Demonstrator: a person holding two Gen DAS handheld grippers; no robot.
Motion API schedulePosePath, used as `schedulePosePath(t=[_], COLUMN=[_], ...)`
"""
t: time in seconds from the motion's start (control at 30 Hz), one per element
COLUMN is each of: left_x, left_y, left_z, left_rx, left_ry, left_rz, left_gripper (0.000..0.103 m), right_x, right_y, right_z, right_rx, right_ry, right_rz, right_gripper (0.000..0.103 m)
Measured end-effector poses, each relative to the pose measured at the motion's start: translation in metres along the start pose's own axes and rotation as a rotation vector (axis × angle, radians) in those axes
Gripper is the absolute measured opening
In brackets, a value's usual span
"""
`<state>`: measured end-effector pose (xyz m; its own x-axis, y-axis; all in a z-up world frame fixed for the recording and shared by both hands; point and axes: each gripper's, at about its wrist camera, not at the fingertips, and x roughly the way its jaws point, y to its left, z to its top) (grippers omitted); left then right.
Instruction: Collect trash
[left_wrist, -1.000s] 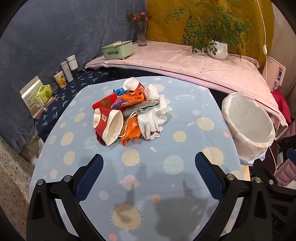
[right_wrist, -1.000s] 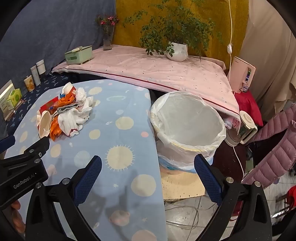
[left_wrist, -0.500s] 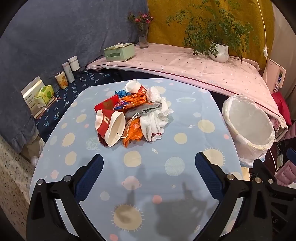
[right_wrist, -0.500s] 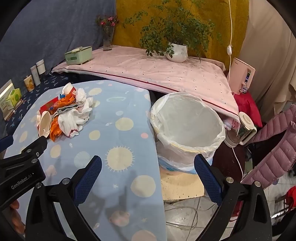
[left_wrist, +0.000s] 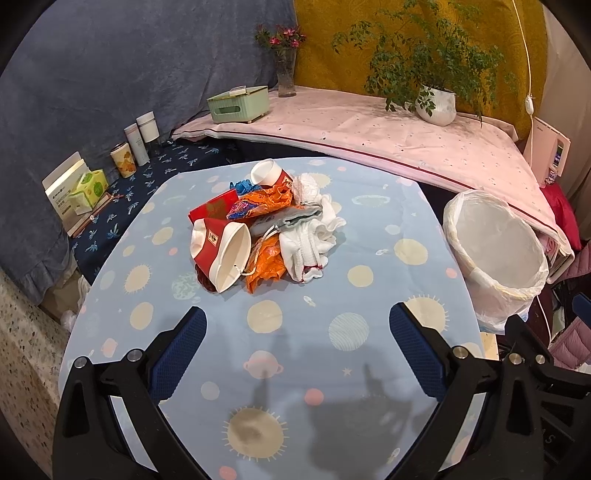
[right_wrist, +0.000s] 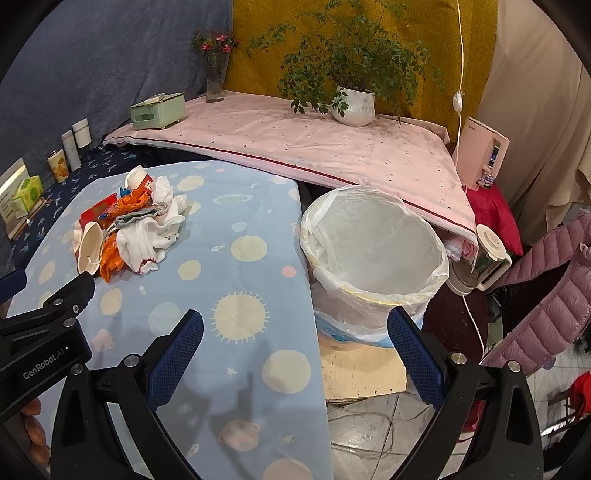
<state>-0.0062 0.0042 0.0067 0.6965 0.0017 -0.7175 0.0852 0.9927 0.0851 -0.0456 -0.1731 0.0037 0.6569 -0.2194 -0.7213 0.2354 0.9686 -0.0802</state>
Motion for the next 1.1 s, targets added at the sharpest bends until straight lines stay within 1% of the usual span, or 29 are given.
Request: schedulePosePath(t=[0.57,1.1], left_x=[-0.0004,-0.0010], left_y=[-0.0003,0.0022], left_z=[-0.0002,0.0045], left_rx=[-0.001,-0.008], left_ry=[0.000,-0.005], left_rz=[0.000,-0.006], left_gripper=[0.095,0.094], right_x=[0.0000,-0.0035], right_y=[0.0017,0.0006], right_z=[-0.0008,0.0051], right_rx=[-0.003,-0.008], right_ry=[-0.003,-0.004], right_rz=[-0.003,-0.005], right_gripper=[0.095,0.095])
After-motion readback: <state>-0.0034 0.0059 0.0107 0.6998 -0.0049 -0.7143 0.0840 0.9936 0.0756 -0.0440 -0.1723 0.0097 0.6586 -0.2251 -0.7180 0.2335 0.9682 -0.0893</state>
